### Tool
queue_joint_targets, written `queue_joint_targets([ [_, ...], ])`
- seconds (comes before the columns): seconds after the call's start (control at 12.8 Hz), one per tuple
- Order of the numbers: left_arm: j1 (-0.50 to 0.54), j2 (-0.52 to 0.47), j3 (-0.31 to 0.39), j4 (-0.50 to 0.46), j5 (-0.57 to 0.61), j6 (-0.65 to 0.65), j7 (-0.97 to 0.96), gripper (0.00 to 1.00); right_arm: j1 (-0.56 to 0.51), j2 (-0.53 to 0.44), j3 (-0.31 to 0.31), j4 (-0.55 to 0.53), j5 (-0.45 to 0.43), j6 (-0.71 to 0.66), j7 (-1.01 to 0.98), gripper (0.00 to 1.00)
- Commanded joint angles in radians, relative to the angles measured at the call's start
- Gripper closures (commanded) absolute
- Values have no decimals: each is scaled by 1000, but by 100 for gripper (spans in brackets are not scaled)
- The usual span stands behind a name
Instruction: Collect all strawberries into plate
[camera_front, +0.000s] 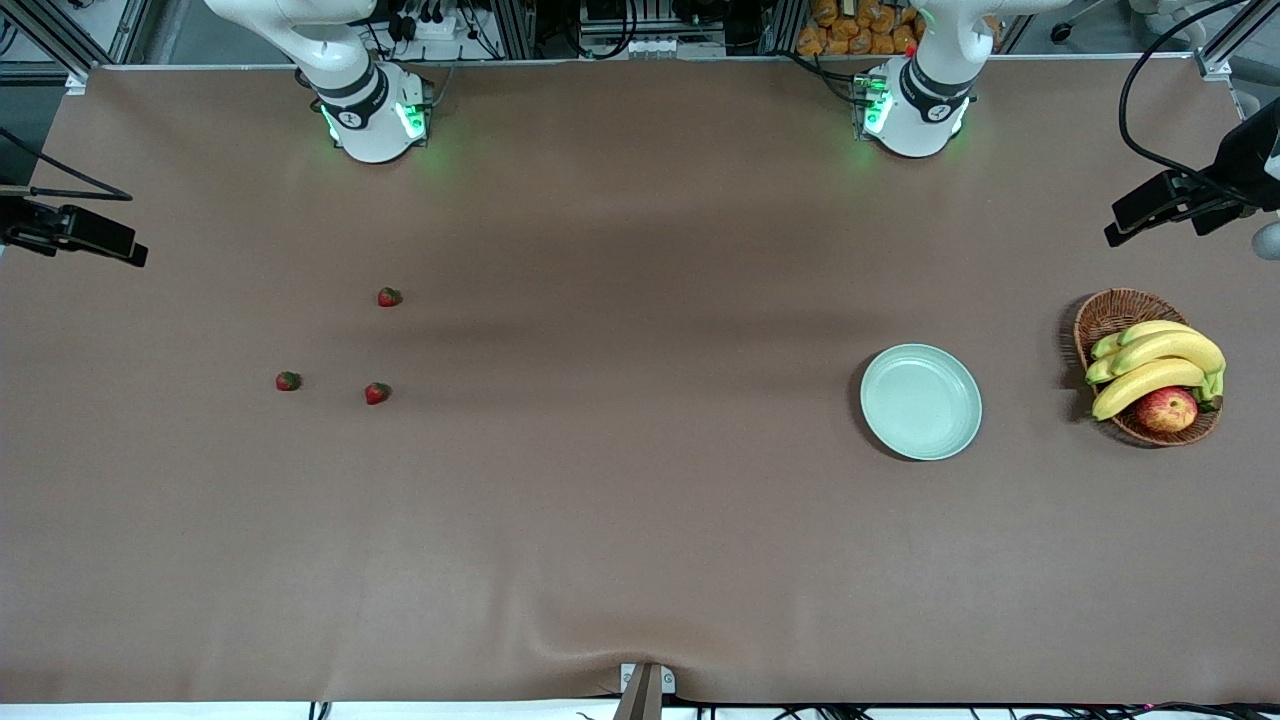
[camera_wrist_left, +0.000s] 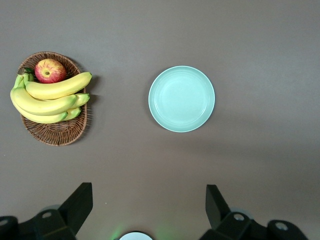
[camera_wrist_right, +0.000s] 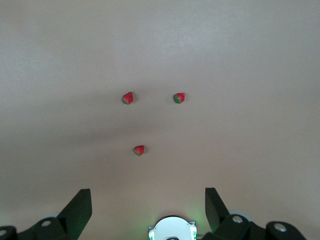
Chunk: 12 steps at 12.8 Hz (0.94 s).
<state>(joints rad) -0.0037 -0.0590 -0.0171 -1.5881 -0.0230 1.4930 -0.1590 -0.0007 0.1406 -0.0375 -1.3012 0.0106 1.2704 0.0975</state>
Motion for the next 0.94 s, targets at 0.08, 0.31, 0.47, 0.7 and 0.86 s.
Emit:
queue_joint_targets([
  [0.08, -18, -18, -12, -15, 35, 0, 4, 0, 4, -1, 2, 3, -17, -6, 5, 0],
  [0.31, -18, 1, -17, 13, 54, -10, 12, 0, 2, -1, 2, 3, -18, -6, 4, 0],
  [0.47, -19, -1, -20, 8, 54, -29, 18, 0, 1, -1, 2, 3, -17, -6, 2, 0],
  [0.7, -18, -5, -26, 2, 54, -31, 22, 0, -10, -1, 1, 5, -17, 0, -1, 0],
  [0.86, -13, -5, -26, 0, 54, -31, 24, 0, -12, 14, 1, 3, -15, 1, -1, 0],
])
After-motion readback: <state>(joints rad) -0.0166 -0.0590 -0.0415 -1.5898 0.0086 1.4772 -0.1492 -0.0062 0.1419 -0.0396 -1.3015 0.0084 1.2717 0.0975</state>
